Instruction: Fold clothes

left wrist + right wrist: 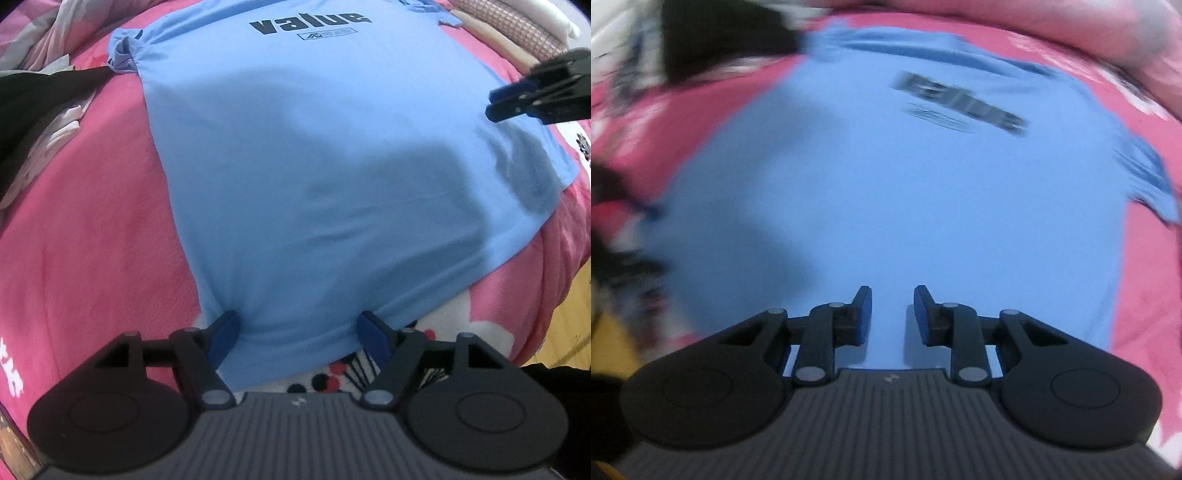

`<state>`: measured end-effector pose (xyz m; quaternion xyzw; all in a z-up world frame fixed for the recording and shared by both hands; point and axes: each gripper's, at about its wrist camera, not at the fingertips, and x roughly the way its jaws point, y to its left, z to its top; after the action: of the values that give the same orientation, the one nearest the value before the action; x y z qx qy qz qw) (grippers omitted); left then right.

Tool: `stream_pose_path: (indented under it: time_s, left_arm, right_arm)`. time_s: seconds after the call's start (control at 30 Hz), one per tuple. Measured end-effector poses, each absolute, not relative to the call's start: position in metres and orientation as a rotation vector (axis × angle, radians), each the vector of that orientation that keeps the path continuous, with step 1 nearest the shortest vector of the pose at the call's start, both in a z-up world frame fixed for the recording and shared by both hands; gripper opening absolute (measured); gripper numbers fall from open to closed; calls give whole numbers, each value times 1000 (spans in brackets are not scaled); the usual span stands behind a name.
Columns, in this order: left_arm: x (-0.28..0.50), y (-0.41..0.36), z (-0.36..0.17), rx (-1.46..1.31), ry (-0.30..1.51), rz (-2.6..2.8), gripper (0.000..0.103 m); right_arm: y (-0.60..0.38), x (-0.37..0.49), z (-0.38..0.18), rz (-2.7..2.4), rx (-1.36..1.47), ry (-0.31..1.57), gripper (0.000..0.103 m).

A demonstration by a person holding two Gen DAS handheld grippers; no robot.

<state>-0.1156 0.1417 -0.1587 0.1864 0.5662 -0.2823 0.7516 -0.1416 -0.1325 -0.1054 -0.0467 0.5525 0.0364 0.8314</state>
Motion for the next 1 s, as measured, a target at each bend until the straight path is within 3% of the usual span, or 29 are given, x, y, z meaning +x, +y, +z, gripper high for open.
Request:
stream_pose_path:
  time_s: [0.23, 0.5, 0.67, 0.83, 1.0]
  left_arm:
    - [-108, 146, -154, 383, 1244, -628, 74]
    - [-105, 144, -149, 375, 1246, -608, 74]
    - [-96, 150, -140, 256, 1280, -538, 74]
    - [-89, 167, -115, 156, 1223, -448, 74]
    - [-68, 191, -82, 54, 1132, -402, 74]
  right_arm:
    - [-191, -227, -114, -233, 5, 1461, 29]
    - [-164, -104, -86, -52, 8, 1147, 30]
    - [-186, -120, -132, -255, 140, 1373, 32]
    - [-186, -102, -89, -332, 96, 1389, 34]
    - [-172, -25, -23, -279, 110, 1180, 44]
